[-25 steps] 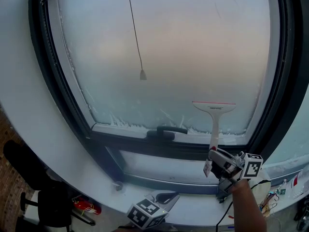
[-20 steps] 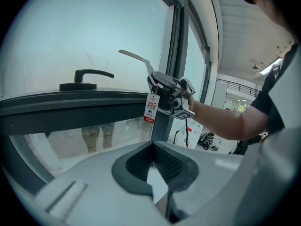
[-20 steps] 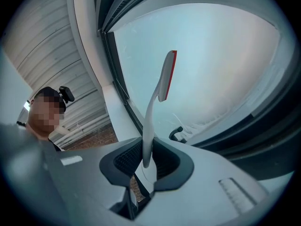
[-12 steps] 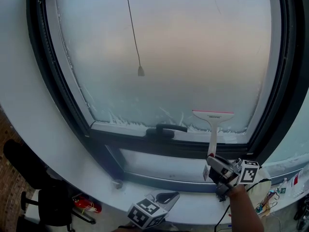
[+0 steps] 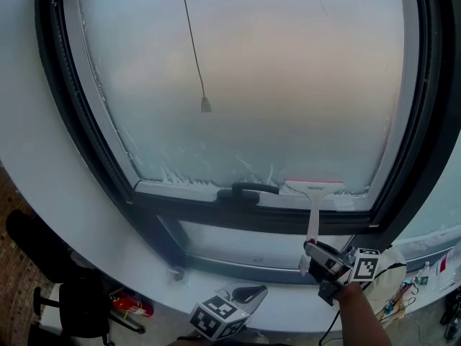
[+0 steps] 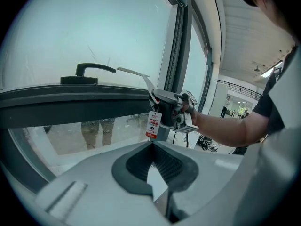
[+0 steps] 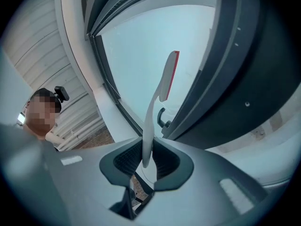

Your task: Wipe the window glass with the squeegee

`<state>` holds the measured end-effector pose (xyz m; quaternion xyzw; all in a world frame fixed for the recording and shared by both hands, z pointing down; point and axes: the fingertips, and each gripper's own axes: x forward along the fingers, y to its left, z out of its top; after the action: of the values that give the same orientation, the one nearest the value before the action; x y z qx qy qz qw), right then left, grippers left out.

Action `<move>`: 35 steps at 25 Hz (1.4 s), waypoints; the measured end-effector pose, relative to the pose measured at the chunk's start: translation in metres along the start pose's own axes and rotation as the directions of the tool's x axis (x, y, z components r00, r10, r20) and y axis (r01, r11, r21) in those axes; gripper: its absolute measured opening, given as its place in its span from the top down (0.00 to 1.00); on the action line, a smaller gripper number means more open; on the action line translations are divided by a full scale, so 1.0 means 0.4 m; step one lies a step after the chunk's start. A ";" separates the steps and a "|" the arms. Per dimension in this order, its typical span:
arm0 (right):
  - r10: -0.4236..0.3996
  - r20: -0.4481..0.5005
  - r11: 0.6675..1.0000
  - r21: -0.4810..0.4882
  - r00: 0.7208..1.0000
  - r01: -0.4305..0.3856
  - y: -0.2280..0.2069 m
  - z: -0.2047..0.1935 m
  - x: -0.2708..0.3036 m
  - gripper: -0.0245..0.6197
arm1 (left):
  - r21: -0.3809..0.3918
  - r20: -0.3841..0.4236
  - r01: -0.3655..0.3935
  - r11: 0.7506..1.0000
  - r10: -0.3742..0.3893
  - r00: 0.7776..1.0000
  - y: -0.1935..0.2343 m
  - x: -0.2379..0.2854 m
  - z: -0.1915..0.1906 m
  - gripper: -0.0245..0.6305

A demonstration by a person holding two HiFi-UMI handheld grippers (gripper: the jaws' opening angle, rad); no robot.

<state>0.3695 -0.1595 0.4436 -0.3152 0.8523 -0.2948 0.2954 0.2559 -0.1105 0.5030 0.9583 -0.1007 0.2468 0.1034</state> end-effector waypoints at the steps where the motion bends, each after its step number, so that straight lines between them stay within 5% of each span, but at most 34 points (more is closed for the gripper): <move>1: -0.004 -0.001 1.000 0.008 1.000 0.004 -0.005 -0.007 -0.002 0.83 | -0.001 -0.001 0.000 1.000 0.000 1.000 0.000 0.000 -0.001 0.96; 35: -0.094 0.044 0.994 0.067 0.995 0.091 -0.052 -0.082 -0.028 0.83 | 0.002 -0.013 0.028 1.000 -0.028 1.000 0.033 -0.036 -0.033 0.96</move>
<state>0.3615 -0.1544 0.4828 -0.3517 0.8195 -0.3283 0.3115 0.2343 -0.1179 0.5092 0.9580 -0.0865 0.2516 0.1065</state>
